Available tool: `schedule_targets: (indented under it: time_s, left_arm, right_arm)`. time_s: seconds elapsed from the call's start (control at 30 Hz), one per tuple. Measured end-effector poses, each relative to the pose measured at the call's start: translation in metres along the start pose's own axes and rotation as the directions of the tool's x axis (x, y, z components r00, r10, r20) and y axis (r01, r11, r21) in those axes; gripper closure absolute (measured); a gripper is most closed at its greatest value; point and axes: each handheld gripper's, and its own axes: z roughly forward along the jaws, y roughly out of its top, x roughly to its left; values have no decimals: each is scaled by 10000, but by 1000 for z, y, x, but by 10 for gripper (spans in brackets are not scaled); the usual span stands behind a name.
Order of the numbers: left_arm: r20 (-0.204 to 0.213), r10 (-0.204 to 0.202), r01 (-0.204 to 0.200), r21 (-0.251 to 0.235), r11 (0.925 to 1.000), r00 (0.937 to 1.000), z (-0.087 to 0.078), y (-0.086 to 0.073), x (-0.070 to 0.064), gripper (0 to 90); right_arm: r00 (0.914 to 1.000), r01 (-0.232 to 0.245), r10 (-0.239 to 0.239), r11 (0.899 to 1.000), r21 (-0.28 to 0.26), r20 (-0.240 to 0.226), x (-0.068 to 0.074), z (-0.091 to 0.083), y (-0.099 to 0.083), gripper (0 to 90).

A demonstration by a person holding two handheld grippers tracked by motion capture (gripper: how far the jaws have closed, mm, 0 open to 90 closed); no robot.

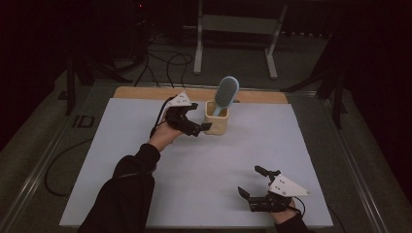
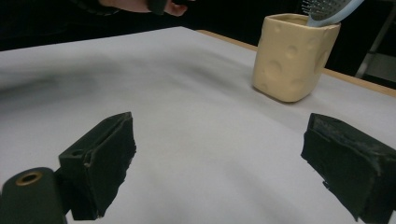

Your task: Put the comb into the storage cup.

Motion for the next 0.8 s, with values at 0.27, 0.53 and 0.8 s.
schedule_targets:
  time_s: [0.27, 0.53, 0.8]
  left_arm:
    - [-122, 88, -89, -51, 9999, 9999, -27, -6, 1, 0]
    - [-161, 221, -220, 48, 9997, 9996, -50, -15, -6, 0]
    - [-368, 351, -346, 133, 9993, 9987, -73, -29, -11, 0]
  right_arm:
    - [10000, 48, -48, 10000, 59, -6, 1, 1, 0, 89]
    - [10000, 73, -73, 10000, 59, -8, 1, 2, 0, 89]
    - [10000, -22, 22, 10000, 15, -7, 1, 2, 1, 89]
